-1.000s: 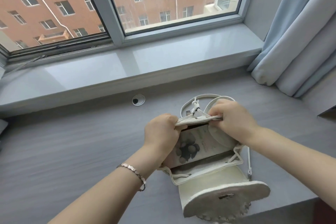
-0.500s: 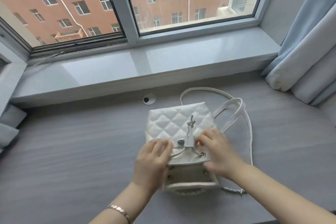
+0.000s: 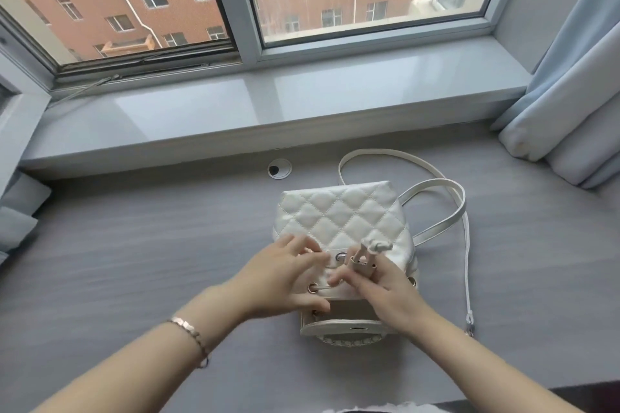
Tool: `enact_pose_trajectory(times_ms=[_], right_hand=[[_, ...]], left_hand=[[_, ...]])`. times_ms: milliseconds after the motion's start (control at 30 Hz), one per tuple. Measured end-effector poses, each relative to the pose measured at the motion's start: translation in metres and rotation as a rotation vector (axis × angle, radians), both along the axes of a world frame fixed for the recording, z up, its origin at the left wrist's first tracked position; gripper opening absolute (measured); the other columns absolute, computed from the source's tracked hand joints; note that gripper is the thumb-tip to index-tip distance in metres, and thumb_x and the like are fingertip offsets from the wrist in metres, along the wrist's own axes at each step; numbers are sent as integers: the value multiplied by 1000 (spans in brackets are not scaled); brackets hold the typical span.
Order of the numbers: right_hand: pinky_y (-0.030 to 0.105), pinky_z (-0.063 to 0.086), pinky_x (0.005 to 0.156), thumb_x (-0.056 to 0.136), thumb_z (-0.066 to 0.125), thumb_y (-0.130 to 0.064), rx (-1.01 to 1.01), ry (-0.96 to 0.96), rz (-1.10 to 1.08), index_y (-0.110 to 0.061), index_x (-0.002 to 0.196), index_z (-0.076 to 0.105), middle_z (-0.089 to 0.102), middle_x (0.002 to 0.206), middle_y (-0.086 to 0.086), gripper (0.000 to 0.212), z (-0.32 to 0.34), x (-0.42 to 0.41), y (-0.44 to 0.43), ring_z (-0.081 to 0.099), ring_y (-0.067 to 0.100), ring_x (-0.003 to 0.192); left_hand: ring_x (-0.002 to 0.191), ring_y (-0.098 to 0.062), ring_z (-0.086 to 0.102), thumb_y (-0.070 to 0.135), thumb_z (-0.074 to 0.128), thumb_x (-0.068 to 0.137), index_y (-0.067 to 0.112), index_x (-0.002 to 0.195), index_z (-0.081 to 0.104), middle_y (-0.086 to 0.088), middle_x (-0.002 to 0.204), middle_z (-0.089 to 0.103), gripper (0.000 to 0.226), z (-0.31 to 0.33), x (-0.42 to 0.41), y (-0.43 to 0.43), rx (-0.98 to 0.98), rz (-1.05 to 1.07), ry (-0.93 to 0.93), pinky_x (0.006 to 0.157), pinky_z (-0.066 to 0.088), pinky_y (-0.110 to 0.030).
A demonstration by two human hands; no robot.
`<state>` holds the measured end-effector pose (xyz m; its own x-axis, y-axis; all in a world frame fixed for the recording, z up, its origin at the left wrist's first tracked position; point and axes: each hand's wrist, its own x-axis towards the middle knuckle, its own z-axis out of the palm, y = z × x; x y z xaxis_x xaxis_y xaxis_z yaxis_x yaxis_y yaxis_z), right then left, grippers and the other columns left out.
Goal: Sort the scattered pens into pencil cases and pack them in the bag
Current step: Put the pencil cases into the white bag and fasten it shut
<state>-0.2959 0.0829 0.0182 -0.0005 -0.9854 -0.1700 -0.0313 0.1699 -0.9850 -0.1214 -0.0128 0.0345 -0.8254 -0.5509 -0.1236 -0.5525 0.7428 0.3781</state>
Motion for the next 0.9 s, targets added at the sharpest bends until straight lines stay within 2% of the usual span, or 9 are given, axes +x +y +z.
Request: enact_pose_trajectory(times_ms=[67, 133, 200, 333, 433, 500, 567, 733, 900], right_hand=[[17, 45, 72, 82, 58, -10, 36, -190, -25, -6, 82, 50, 61, 55, -7, 10, 5, -1, -3, 59, 8, 65], [19, 43, 59, 75, 53, -15, 44, -317, -88, -9, 77, 46, 52, 47, -7, 10, 13, -1, -7, 51, 7, 51], [18, 38, 49, 76, 52, -17, -4, -381, -157, -12, 66, 47, 43, 44, -10, 12, 22, 1, -13, 41, 7, 43], [19, 29, 40, 70, 60, -36, -121, -317, -266, -22, 38, 50, 33, 32, -12, 36, 32, 2, -23, 29, 6, 31], [15, 28, 37, 62, 61, -39, -84, -386, -357, -3, 51, 56, 30, 29, -12, 38, 27, 1, -19, 25, 5, 26], [14, 25, 36, 64, 62, -35, -38, -420, -376, -15, 45, 54, 28, 30, -12, 28, 22, 4, -12, 22, 4, 27], [13, 23, 36, 72, 59, -25, -16, -422, -389, -21, 39, 47, 26, 30, -12, 35, 22, 7, -7, 20, 4, 27], [13, 24, 34, 73, 49, -23, 76, -436, -324, -17, 49, 42, 24, 29, -11, 27, 43, 9, -1, 19, 5, 25], [17, 25, 36, 72, 50, -21, 38, -376, -211, -21, 46, 41, 29, 29, -12, 28, 51, 20, 1, 25, 2, 26]], left_hand=[[113, -7, 44, 51, 70, 71, 25, 128, 54, 4, 127, 50, 65, 23, -5, -20, 266, -63, -70, 101, 40, -28], [128, -10, 33, 40, 80, 65, 28, 137, 43, 6, 141, 39, 81, 38, -19, -39, 121, -219, -174, 110, 31, -30], [142, -14, 10, 48, 83, 54, 35, 142, 30, 9, 154, 18, 104, 44, -40, -49, -53, -400, -315, 115, 14, -34], [144, -18, -17, 64, 80, 39, 29, 149, 6, 5, 159, -4, 137, 39, -78, -50, -83, -528, -474, 119, -5, -40], [143, -20, -23, 68, 78, 39, 22, 148, 20, 3, 159, -2, 132, 24, -93, -38, -102, -579, -562, 116, -10, -50], [141, -22, -26, 67, 78, 40, 22, 147, 26, 3, 159, -5, 127, 13, -96, -31, -129, -597, -599, 113, -11, -59], [141, -22, -28, 64, 81, 39, 26, 149, 14, 7, 157, -14, 134, 6, -95, -30, -163, -573, -598, 109, -15, -63], [141, -22, -27, 67, 78, 39, 34, 147, 19, 7, 157, -16, 127, -2, -93, -26, -259, -535, -622, 103, -7, -73], [142, -18, -23, 63, 80, 44, 42, 146, 16, 14, 155, -16, 122, 3, -85, -36, -150, -498, -575, 105, -7, -71]])
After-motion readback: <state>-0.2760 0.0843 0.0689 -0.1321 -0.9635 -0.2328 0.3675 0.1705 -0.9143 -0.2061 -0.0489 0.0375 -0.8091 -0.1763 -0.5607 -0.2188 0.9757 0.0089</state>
